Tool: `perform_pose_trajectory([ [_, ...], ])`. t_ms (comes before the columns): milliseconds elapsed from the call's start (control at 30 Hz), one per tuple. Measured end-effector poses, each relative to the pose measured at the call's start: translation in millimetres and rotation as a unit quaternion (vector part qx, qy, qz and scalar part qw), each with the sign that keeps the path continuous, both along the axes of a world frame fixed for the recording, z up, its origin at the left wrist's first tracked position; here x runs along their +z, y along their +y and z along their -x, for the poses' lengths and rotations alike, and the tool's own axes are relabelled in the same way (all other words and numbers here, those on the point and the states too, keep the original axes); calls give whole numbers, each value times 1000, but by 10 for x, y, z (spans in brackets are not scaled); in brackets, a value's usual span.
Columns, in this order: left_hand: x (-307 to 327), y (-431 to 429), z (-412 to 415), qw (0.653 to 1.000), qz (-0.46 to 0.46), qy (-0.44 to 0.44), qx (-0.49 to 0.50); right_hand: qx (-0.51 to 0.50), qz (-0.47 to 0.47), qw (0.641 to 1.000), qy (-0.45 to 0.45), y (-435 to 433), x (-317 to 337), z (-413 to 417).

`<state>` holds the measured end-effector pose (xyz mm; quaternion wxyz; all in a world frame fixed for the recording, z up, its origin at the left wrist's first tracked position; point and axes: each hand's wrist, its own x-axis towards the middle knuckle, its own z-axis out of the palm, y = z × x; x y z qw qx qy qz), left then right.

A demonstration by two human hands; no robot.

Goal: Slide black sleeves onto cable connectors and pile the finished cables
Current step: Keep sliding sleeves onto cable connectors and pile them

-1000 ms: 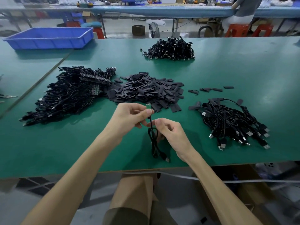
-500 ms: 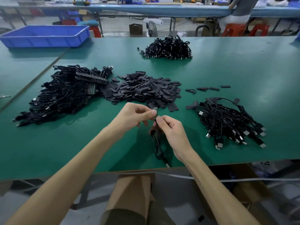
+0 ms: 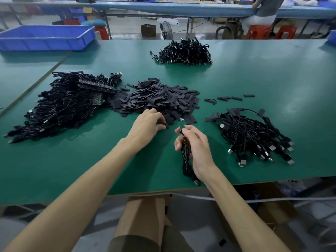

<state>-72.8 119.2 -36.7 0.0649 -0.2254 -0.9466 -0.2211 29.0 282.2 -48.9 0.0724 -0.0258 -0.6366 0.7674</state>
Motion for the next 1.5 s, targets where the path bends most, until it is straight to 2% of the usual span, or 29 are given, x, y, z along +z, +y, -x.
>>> perform_pose_trajectory([
  [300,78,-41,-38,999,37,-7,-4,-5,-8,1000,4,0,16,-9],
  [500,26,-170,-175,994,-97,-29,-28,-8,-38,999,10,-29,1,-7],
  [700,15,-259,-335,989,-131,30,-68,-3,-59,998,13,-50,-2,-10],
  [867,38,-270,-481,981,-175,69,-54,2,-94,995,14,-57,-4,-25],
  [1067,71,-212,-577,960,-274,39,-41,17,-126,992,6,-69,3,-44],
  [1300,75,-202,-624,956,-285,45,-46,20,-132,991,5,-65,21,-50],
  [1500,68,-259,-623,962,-252,77,-69,30,-134,990,12,-60,9,-43],
])
